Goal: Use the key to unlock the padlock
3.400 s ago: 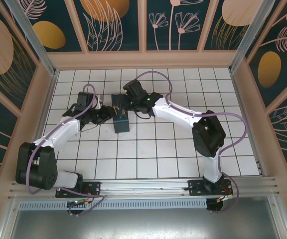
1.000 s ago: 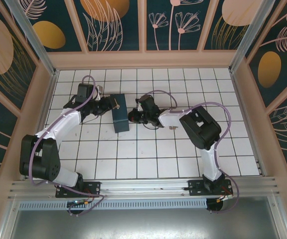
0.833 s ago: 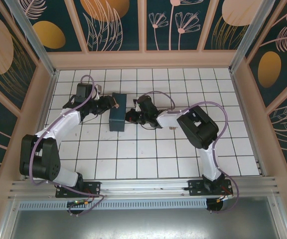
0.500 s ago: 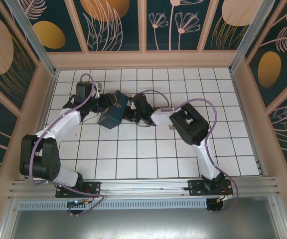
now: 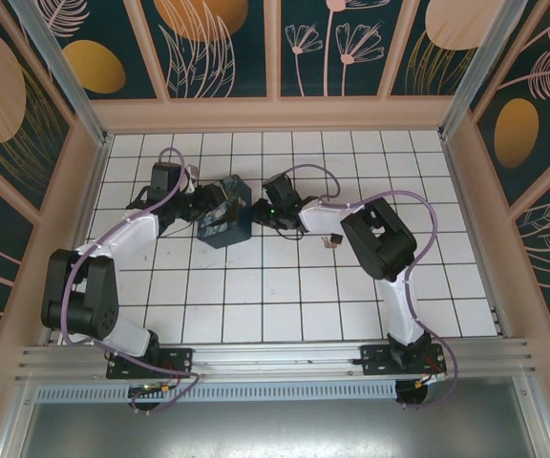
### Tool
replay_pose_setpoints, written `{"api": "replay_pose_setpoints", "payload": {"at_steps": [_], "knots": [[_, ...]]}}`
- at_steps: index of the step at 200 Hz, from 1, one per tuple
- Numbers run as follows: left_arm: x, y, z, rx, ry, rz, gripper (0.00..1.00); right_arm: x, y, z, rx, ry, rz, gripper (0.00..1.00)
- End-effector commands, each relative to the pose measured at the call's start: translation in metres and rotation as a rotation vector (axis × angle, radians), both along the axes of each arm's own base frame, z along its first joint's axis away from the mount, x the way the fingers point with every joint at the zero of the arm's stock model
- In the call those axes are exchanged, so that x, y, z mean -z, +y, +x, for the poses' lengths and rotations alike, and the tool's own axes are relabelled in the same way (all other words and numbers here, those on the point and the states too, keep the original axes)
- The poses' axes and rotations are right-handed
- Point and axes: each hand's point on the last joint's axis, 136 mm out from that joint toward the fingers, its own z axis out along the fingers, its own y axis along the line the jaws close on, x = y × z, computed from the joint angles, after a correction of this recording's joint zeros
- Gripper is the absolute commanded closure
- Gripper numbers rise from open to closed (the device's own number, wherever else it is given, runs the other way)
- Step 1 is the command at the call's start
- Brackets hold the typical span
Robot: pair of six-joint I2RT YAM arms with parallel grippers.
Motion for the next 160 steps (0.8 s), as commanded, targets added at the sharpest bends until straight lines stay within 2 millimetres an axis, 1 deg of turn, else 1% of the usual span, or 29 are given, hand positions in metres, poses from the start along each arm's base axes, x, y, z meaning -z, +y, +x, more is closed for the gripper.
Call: {"api": "replay_pose_setpoints", "payload": {"at_steps": [1,22,45,61,77,94,98,103,106,107,109,111,116,119,121,124,128,136,142,151,157,160], "knots": [[-0.009,0.006,0.005,-0.018,-0.02,0.05,0.59,0.0,-0.043,-0.001,0.046,-0.039,-0.265,0.64],[-0.009,0.011,0.008,-0.029,-0.028,0.078,0.59,-0.001,-0.054,-0.002,0.051,-0.045,-0.305,0.63],[-0.01,0.018,0.012,-0.045,-0.035,0.125,0.59,-0.011,-0.058,-0.004,0.043,-0.065,-0.301,0.63],[-0.01,0.035,0.016,-0.083,-0.042,0.226,0.58,-0.022,-0.059,-0.006,0.021,-0.079,-0.268,0.61],[-0.01,0.052,0.014,-0.124,-0.039,0.321,0.56,-0.037,-0.054,-0.01,-0.026,-0.109,-0.23,0.57],[-0.005,0.066,0.007,-0.166,-0.026,0.386,0.47,-0.055,-0.045,-0.017,-0.091,-0.137,-0.185,0.5],[-0.003,0.071,0.005,-0.181,-0.02,0.408,0.45,-0.06,-0.042,-0.02,-0.112,-0.141,-0.165,0.47],[0.001,0.078,0.004,-0.204,-0.015,0.437,0.4,-0.066,-0.041,-0.022,-0.124,-0.155,-0.15,0.33],[0.003,0.081,0.003,-0.215,-0.012,0.454,0.36,-0.071,-0.042,-0.022,-0.127,-0.167,-0.142,0.24],[0.003,0.083,0.003,-0.221,-0.013,0.461,0.36,-0.073,-0.041,-0.022,-0.129,-0.172,-0.138,0.19],[0.005,0.085,0.002,-0.229,-0.014,0.47,0.34,-0.075,-0.042,-0.023,-0.13,-0.18,-0.134,0.07],[0.005,0.087,0.002,-0.239,-0.019,0.478,0.31,-0.078,-0.043,-0.023,-0.13,-0.189,-0.13,0.02],[0.006,0.093,0.003,-0.266,-0.035,0.499,0.23,-0.085,-0.047,-0.023,-0.126,-0.21,-0.123,0.01],[0.002,0.097,0.005,-0.289,-0.056,0.506,0.17,-0.088,-0.05,-0.023,-0.124,-0.221,-0.119,0.01],[0.006,0.1,0.003,-0.297,-0.053,0.516,0.13,-0.091,-0.053,-0.023,-0.118,-0.229,-0.12,0.01],[0.007,0.104,0.003,-0.319,-0.065,0.526,0.07,-0.094,-0.058,-0.022,-0.107,-0.241,-0.12,0.01],[0.004,0.109,0.003,-0.348,-0.086,0.541,0.02,-0.098,-0.065,-0.02,-0.091,-0.256,-0.123,0.01],[-0.003,0.119,0.004,-0.399,-0.13,0.564,0.01,-0.104,-0.081,-0.017,-0.07,-0.281,-0.131,0.01],[-0.008,0.125,0.005,-0.439,-0.161,0.576,0.02,-0.109,-0.096,-0.013,-0.043,-0.312,-0.162,0.01],[-0.018,0.134,0.007,-0.492,-0.205,0.597,0.02,-0.114,-0.122,-0.007,0.001,-0.347,-0.218,0.01],[-0.025,0.139,0.009,-0.517,-0.239,0.614,0.01,-0.12,-0.143,-0.002,0.043,-0.376,-0.253,0.01],[-0.029,0.142,0.01,-0.532,-0.257,0.622,0.02,-0.121,-0.15,-0.003,0.052,-0.389,-0.269,0.01]]}}
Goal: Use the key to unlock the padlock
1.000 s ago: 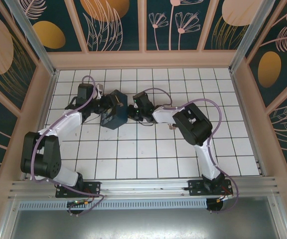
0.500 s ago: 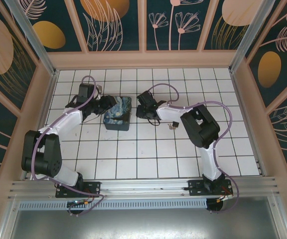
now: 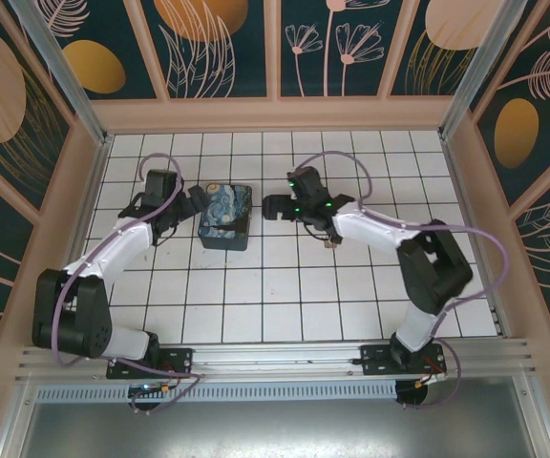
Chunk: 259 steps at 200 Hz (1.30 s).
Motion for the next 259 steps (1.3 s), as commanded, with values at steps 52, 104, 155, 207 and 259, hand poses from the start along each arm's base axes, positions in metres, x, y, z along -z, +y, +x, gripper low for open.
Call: {"api": "replay_pose_setpoints", "payload": {"at_steps": [52,104,155,207,259], "knots": [[-0.065,0.08,0.018,-0.171,-0.466,0.514,0.02,-0.072,-0.239,0.016,0.493,-0.513,-0.163,0.01],[-0.031,0.082,-0.006,-0.065,-0.586,0.51,0.02,-0.033,-0.304,-0.021,0.645,-0.61,-0.132,0.01],[-0.023,0.082,-0.014,-0.04,-0.709,0.494,0.03,-0.029,-0.304,-0.028,0.592,-0.798,-0.154,0.01],[-0.015,0.1,-0.015,-0.147,-0.679,0.502,0.01,-0.001,-0.297,-0.005,0.505,-0.741,-0.142,0.01],[-0.014,0.097,-0.012,-0.13,-0.672,0.5,0.01,-0.001,-0.298,-0.003,0.513,-0.737,-0.146,0.01]]}}
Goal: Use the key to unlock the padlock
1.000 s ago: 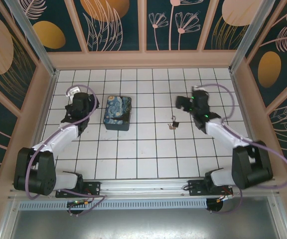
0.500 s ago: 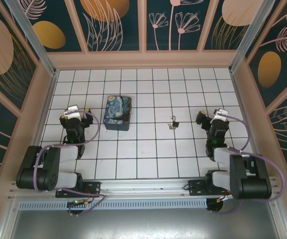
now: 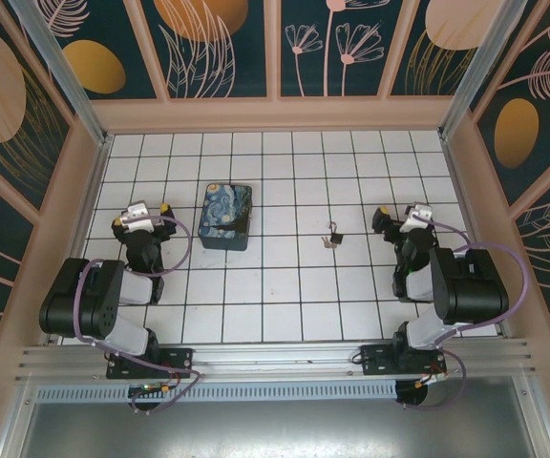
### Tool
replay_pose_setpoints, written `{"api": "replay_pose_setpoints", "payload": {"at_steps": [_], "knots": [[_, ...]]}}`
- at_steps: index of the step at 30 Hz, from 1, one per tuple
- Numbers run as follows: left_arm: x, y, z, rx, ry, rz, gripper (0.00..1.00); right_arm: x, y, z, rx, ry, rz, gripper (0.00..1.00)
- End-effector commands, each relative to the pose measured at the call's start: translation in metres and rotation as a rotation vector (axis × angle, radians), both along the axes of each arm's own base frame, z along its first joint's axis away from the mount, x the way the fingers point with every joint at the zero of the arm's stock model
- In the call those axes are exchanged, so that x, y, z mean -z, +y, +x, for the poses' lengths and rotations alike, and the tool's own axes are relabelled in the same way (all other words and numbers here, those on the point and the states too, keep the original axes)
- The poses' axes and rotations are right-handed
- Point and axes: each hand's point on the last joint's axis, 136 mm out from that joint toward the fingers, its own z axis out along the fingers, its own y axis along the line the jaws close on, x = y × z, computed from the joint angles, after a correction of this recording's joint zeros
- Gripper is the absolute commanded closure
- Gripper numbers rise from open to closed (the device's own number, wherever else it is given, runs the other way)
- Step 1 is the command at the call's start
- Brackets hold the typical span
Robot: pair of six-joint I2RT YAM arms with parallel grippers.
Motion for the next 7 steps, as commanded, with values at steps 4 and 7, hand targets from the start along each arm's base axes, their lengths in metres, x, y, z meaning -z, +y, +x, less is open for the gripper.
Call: {"api": "replay_pose_setpoints", "payload": {"at_steps": [4,7], "knots": [[-0.0111,0.0014,0.0046,-0.005,-0.044,-0.012,0.01,-0.0171,-0.0004,0.0052,-0.006,-0.064,-0.015,0.01],[-0.0123,-0.0023,0.0035,0.021,-0.048,-0.003,0.01,-0.0173,-0.0002,0.0051,-0.004,-0.065,-0.016,0.01]]}}
